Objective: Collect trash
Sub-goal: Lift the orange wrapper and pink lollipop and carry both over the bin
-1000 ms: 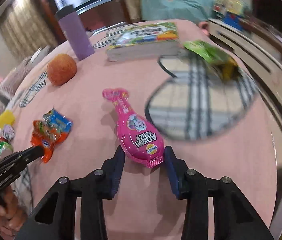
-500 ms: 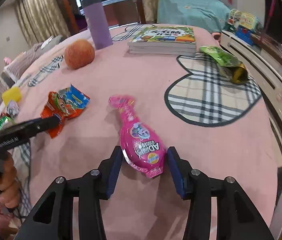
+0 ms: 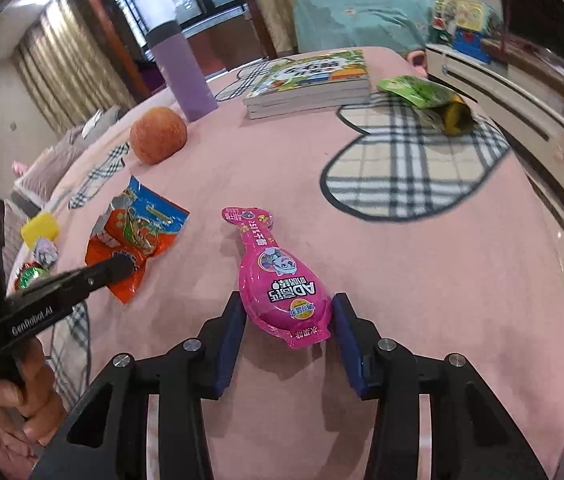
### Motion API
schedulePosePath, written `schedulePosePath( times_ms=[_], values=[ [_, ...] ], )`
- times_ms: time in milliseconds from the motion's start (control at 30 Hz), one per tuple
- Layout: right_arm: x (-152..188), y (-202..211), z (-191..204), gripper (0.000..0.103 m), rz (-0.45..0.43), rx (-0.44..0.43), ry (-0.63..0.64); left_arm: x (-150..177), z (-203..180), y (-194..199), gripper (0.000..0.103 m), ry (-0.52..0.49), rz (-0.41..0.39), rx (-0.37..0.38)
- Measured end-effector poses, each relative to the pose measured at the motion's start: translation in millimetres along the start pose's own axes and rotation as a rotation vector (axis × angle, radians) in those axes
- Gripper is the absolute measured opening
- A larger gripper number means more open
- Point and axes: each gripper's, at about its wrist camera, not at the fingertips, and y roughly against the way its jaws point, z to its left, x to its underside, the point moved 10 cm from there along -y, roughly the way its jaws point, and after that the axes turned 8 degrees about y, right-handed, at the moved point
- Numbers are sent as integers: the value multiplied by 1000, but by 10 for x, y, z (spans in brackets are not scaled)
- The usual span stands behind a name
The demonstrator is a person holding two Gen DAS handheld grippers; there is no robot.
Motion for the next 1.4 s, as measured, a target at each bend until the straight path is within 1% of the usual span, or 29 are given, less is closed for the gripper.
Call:
schedulePosePath(
  times_ms=[233,367,433,933,1400],
  values=[
    [267,301,-36,43,-29,9,-54,189,-343,112,2,-47,11,43],
    [403,446,-78,43,-46,-12,-113,290,-514,166,2,-77,18,56],
    [475,547,-111,43,-61,-8,-134,330,-591,190,2,-94,20,60],
    [656,1075,-315,43,-154,42,-194,583,-1049,324,2,-191,31,83],
    [853,1455,-540,43,-208,79,-244,782,-1512,341,2,-272,54,123]
  ],
)
